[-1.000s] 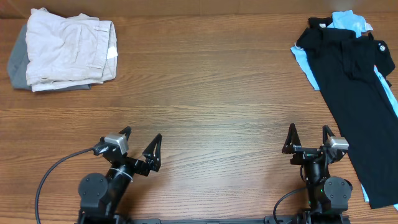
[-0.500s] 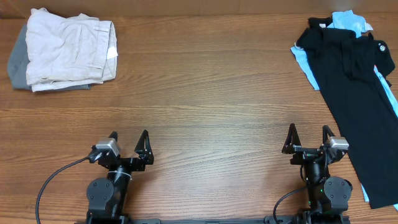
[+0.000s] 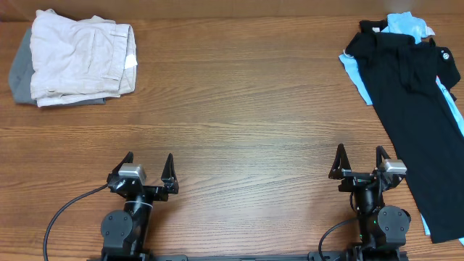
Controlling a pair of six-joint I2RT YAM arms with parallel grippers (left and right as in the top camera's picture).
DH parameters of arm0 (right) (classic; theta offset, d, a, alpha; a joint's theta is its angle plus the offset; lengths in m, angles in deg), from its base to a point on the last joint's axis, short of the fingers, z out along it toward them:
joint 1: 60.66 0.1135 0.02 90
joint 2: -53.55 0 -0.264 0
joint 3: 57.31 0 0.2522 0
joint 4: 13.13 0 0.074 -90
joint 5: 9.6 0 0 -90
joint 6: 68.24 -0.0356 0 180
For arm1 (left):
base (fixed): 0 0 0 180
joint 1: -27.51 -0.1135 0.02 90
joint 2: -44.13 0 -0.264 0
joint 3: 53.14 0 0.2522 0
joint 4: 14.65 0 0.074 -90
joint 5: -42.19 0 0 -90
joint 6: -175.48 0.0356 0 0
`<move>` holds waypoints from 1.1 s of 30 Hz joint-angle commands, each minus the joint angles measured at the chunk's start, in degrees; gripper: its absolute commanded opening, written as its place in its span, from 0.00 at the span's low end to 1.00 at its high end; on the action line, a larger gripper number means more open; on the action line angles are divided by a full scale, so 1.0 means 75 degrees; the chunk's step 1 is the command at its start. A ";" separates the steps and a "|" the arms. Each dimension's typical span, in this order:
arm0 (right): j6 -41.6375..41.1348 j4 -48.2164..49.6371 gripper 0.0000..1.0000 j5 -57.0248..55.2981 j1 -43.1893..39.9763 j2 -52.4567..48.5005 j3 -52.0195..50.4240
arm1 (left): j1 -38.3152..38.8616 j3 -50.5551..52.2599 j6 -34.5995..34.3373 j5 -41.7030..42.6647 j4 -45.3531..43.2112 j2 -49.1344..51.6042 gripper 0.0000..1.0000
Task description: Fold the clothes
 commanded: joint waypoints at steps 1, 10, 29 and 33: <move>-0.0032 0.0044 1.00 -0.0047 -0.0026 0.0090 -0.0082 | -0.0137 0.0073 0.0344 -0.0157 -0.0026 -0.0125 1.00; -0.0032 0.0044 1.00 -0.0047 -0.0026 0.0090 -0.0082 | -0.0303 0.0073 0.0487 -0.0204 -0.0029 -0.0125 1.00; -0.0032 0.0044 1.00 -0.0047 -0.0026 0.0090 -0.0082 | -0.0335 0.0073 0.0487 -0.0204 -0.0029 -0.0122 1.00; -0.0032 0.0044 1.00 -0.0047 -0.0026 0.0090 -0.0082 | -0.0335 0.0073 0.0487 -0.0204 -0.0029 -0.0122 1.00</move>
